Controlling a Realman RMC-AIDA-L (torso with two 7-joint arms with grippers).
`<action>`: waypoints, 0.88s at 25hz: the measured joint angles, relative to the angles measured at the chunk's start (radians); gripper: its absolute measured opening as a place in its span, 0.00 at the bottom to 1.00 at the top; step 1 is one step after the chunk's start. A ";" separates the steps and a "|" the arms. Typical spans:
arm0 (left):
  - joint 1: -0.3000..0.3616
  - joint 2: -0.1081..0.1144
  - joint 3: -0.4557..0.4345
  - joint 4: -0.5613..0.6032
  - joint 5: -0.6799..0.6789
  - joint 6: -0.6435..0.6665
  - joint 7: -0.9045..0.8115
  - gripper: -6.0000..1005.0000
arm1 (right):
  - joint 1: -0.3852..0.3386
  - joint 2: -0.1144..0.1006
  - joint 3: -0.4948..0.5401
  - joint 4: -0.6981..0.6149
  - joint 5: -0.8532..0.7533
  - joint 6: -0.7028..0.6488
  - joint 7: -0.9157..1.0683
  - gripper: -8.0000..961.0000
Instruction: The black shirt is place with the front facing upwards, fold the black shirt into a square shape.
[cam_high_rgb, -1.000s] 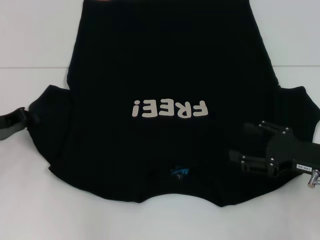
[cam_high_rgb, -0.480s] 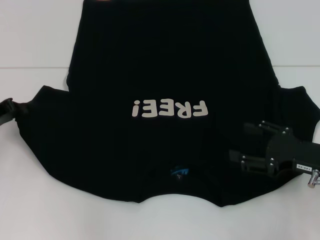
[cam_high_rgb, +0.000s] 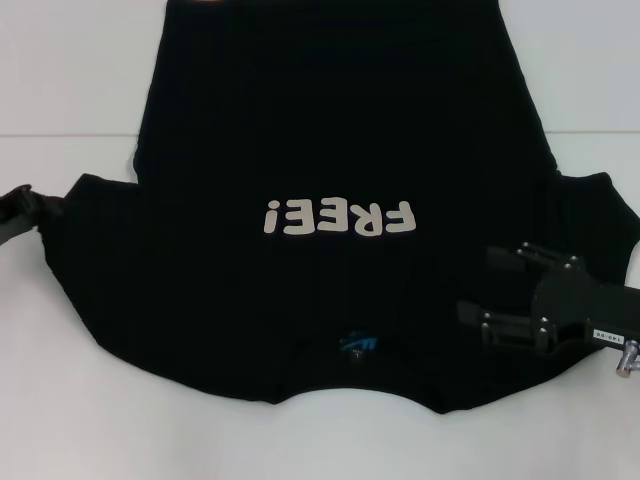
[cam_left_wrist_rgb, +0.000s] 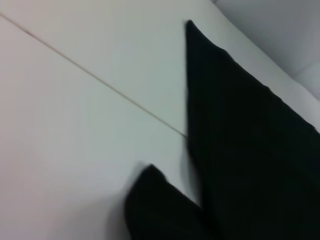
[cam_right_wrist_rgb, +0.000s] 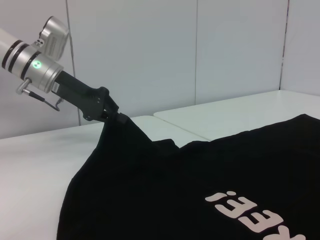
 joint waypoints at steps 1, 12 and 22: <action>-0.002 0.000 0.000 0.000 -0.002 0.012 0.000 0.08 | 0.000 0.000 0.000 0.000 0.000 0.000 0.000 0.92; -0.074 -0.045 0.013 -0.002 -0.029 0.141 -0.005 0.10 | 0.001 0.000 -0.007 0.012 0.000 0.002 0.000 0.92; -0.104 -0.146 0.039 -0.014 -0.032 0.089 0.052 0.12 | 0.001 0.000 -0.008 0.012 0.000 -0.001 0.000 0.92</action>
